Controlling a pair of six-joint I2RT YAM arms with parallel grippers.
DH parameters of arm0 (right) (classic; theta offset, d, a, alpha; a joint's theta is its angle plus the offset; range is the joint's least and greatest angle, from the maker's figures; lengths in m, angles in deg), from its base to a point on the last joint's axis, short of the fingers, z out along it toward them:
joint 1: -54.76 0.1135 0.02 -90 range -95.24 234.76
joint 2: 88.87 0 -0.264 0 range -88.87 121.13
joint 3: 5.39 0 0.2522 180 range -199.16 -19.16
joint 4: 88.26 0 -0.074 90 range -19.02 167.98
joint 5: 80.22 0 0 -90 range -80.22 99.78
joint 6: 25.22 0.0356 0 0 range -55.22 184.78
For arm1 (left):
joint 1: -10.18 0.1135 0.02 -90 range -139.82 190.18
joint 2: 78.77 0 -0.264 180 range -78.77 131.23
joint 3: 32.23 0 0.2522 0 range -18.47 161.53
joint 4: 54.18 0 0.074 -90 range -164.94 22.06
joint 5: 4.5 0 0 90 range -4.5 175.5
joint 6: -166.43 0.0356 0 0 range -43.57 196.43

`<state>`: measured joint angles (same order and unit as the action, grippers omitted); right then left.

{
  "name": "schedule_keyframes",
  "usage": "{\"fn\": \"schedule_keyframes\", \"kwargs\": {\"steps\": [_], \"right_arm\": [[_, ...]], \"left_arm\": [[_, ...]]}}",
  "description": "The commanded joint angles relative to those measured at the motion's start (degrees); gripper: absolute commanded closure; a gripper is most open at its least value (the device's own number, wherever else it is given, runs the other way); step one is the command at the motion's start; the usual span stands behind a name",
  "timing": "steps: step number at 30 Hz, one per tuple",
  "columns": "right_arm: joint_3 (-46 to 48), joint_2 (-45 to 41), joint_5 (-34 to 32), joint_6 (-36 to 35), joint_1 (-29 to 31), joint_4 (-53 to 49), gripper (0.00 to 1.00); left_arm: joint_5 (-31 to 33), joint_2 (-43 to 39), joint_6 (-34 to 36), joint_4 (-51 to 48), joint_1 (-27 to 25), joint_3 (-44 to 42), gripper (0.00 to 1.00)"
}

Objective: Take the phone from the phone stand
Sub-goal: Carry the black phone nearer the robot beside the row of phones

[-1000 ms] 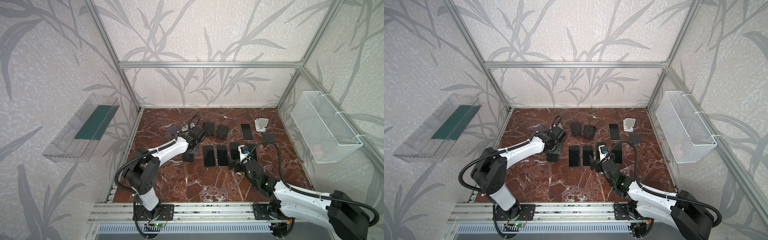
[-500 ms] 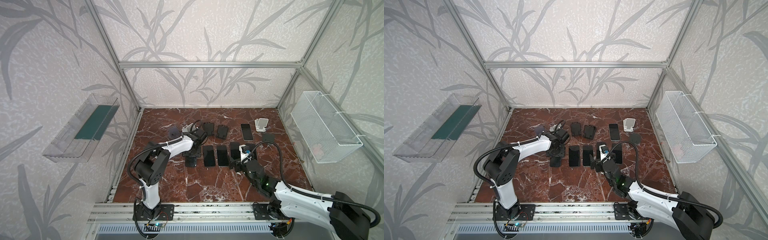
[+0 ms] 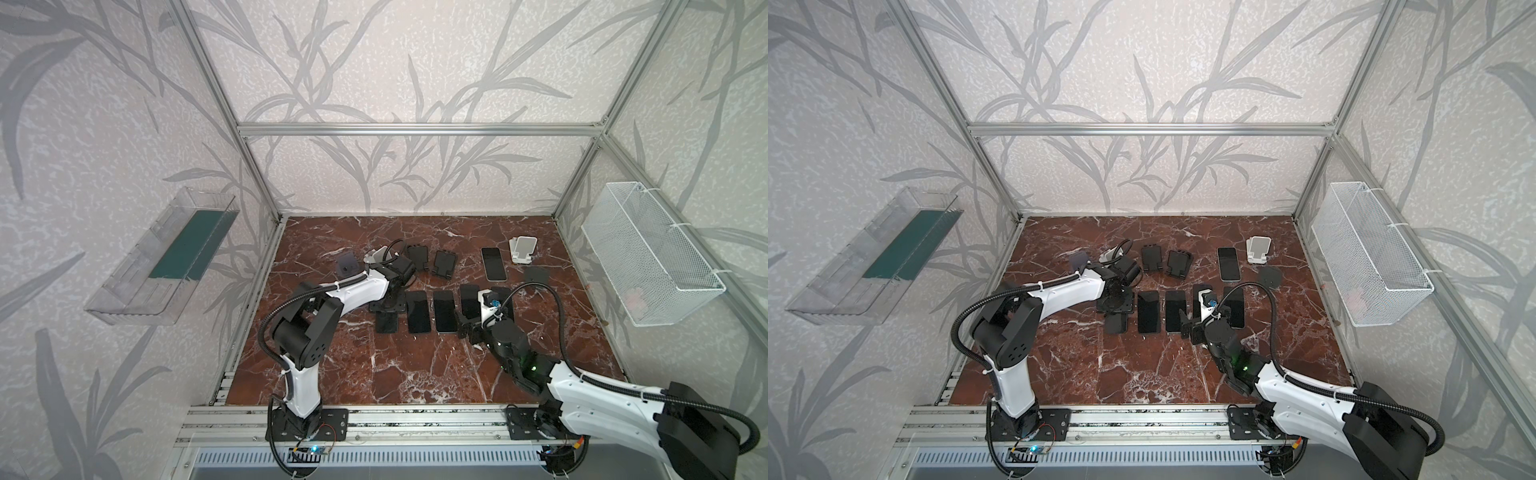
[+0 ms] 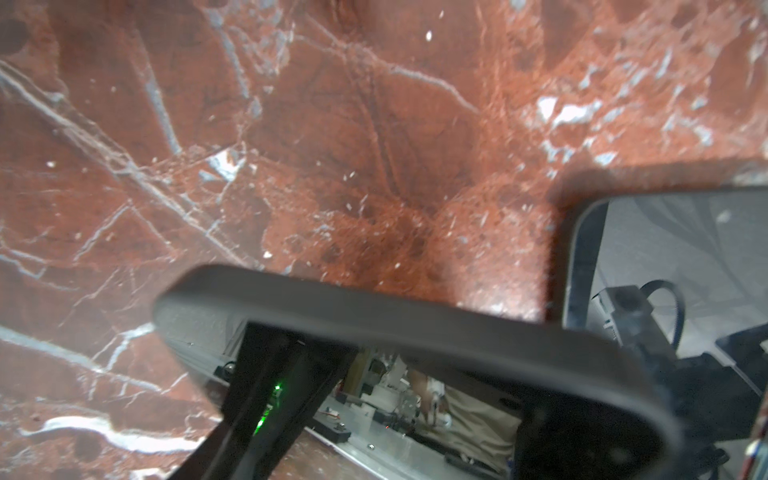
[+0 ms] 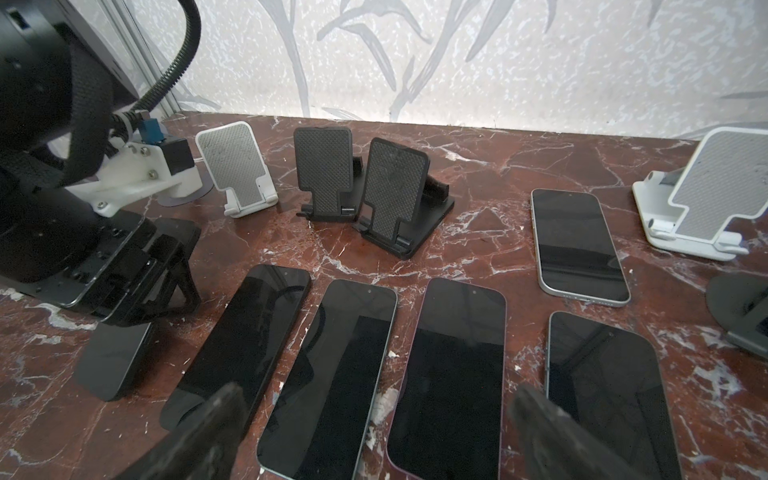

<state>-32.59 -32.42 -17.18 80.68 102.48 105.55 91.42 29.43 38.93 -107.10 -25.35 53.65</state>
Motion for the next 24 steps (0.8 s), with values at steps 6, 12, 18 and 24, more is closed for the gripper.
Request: {"fn": "schedule_keyframes", "kwargs": {"steps": [6,12,18,24], "right_arm": [[-0.7,-0.3,-1.8,0.6,-0.1,-0.2,0.01],[-0.6,-0.6,-1.6,0.8,-0.1,-0.3,0.01],[-1.0,-0.5,-1.1,1.0,-0.1,-0.9,0.01],[-1.1,-0.3,-1.1,1.1,-0.1,-0.9,0.01]], "left_arm": [[0.9,2.4,-6.4,-0.9,-0.6,1.1,0.66],[-0.3,4.7,-3.6,0.2,-0.6,2.1,0.65],[0.1,6.6,-3.5,-0.2,-0.6,2.1,0.61],[1.8,7.1,-3.8,-2.1,-0.5,2.5,0.55]]}}
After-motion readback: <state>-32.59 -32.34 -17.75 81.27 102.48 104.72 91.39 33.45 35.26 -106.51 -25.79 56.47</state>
